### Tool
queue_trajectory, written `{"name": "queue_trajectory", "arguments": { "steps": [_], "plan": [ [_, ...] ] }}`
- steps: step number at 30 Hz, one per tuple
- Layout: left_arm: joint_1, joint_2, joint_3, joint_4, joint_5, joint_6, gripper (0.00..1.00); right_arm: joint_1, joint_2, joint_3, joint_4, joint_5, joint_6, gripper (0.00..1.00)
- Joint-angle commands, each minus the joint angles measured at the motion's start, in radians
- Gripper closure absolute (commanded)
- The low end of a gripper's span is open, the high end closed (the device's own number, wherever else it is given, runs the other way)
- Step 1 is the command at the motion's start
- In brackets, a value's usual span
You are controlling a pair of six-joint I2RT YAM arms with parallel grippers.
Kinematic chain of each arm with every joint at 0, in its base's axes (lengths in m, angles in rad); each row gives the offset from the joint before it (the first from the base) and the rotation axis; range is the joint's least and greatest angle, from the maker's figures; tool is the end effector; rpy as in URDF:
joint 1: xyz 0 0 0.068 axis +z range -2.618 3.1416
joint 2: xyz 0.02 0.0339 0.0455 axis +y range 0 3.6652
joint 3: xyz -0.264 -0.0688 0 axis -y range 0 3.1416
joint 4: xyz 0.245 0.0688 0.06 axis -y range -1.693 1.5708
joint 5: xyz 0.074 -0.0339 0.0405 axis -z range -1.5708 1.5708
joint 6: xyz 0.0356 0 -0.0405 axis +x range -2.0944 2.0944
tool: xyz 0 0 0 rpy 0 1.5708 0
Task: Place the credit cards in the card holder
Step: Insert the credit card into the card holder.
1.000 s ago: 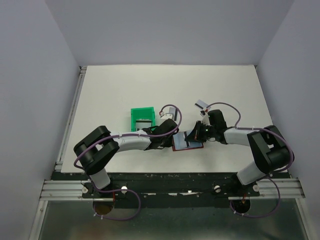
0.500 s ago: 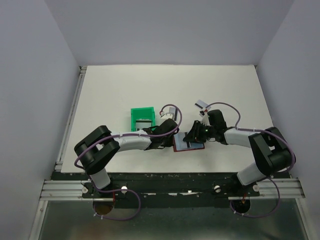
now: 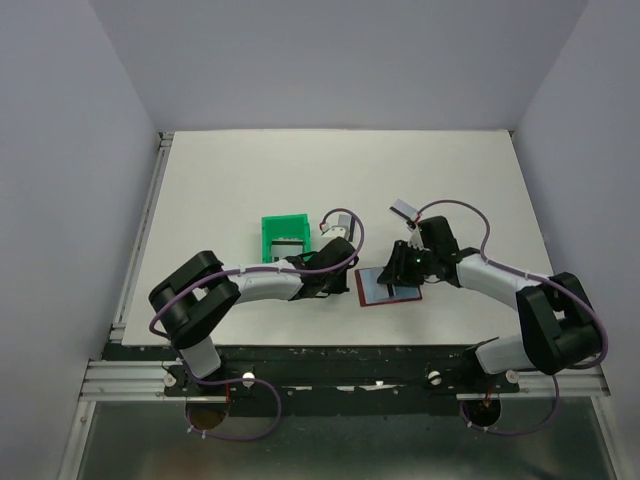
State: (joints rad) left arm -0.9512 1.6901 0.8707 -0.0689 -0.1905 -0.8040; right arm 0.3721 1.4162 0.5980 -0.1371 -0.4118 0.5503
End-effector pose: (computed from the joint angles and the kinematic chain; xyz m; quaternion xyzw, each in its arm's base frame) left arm 0.1978 -0.2658 0.1530 0.0372 0.9379 -0.1990 0.2818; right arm 0.2297 0.1050 0.1495 0.0213 0.9347 0.3064 0.1788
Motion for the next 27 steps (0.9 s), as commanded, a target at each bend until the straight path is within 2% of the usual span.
{"name": "queue_trajectory", "arguments": {
  "steps": [1,17,19,23,27],
  "plan": [
    [0.000,0.040,-0.009,-0.037,0.023,0.014,0.89,0.005,-0.046,0.034,-0.114,0.087,-0.049,0.51],
    [-0.003,0.040,-0.009,-0.026,0.031,0.009,0.90,0.008,-0.083,0.066,-0.213,0.192,-0.069,0.49],
    [-0.003,0.045,-0.006,-0.023,0.034,0.012,0.90,0.008,-0.076,0.071,-0.220,0.206,-0.064,0.51],
    [-0.003,0.049,0.002,-0.014,0.048,0.017,0.90,0.008,-0.080,0.068,-0.213,0.232,-0.052,0.62],
    [-0.003,0.062,0.014,-0.002,0.071,0.022,0.90,0.008,-0.066,0.075,-0.200,0.215,-0.056,0.66]
  ]
}}
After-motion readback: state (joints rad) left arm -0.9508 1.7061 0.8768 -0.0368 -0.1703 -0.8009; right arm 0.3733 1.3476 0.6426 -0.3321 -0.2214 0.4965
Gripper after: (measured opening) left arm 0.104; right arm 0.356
